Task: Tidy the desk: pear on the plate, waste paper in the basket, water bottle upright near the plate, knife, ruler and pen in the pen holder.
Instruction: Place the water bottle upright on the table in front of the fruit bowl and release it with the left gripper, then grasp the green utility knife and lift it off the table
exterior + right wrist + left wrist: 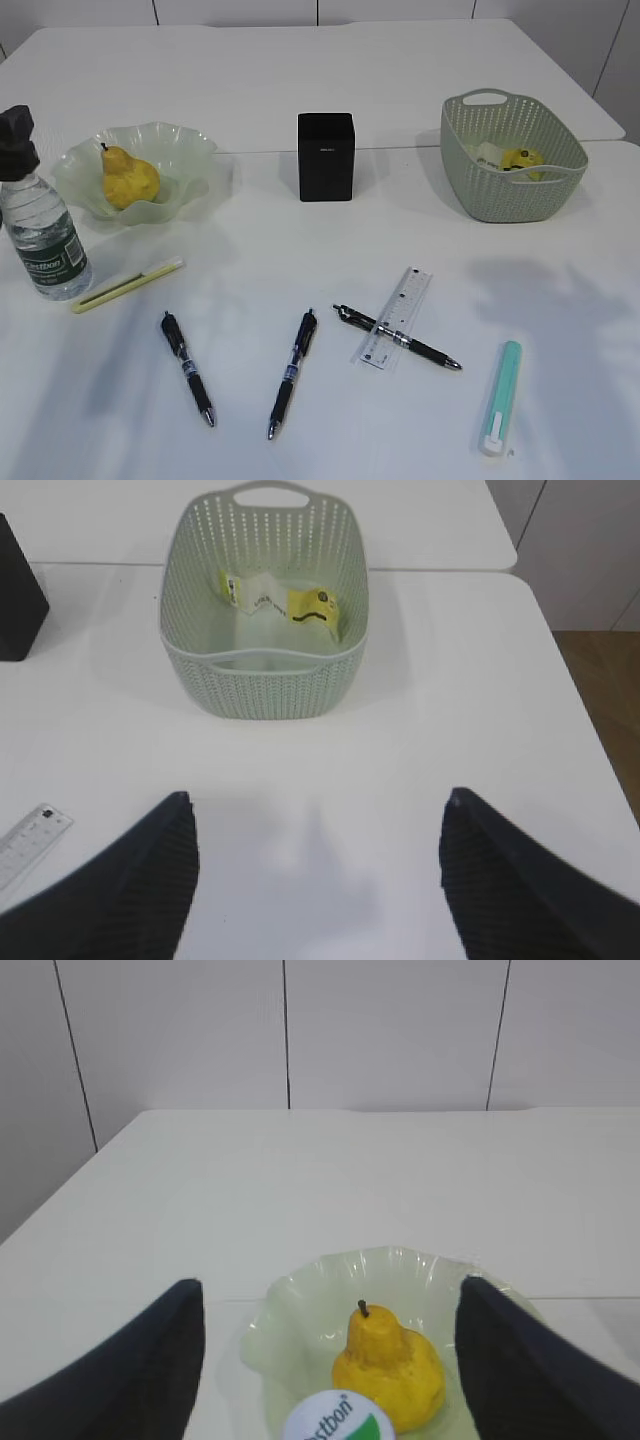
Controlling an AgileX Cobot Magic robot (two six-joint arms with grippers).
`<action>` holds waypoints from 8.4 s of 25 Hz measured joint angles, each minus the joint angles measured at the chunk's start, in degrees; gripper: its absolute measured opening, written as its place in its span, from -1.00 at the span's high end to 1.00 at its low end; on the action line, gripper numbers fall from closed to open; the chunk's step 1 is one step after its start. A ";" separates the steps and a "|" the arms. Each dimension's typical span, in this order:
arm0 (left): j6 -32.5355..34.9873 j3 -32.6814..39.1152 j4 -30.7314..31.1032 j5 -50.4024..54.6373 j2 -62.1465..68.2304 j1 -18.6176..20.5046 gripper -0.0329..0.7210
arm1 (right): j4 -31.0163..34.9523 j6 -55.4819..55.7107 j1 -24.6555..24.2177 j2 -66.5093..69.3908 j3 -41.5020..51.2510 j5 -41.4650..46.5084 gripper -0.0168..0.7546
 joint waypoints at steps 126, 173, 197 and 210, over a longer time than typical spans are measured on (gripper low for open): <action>9.89 0.67 -8.99 70.10 -43.28 0.00 -0.28 | 26.69 8.98 3.86 14.59 -6.31 44.43 -0.56; 9.89 0.67 -7.74 70.51 -43.32 0.00 -0.19 | 46.46 5.68 5.39 20.69 -6.31 36.79 -0.56; 9.93 0.67 -7.74 70.51 -43.32 0.00 -0.14 | 31.11 8.44 5.39 25.72 -6.34 35.03 -0.56; 10.06 0.67 -7.74 70.65 -43.32 0.00 -0.13 | 29.62 8.82 5.39 27.26 -6.75 34.81 -0.56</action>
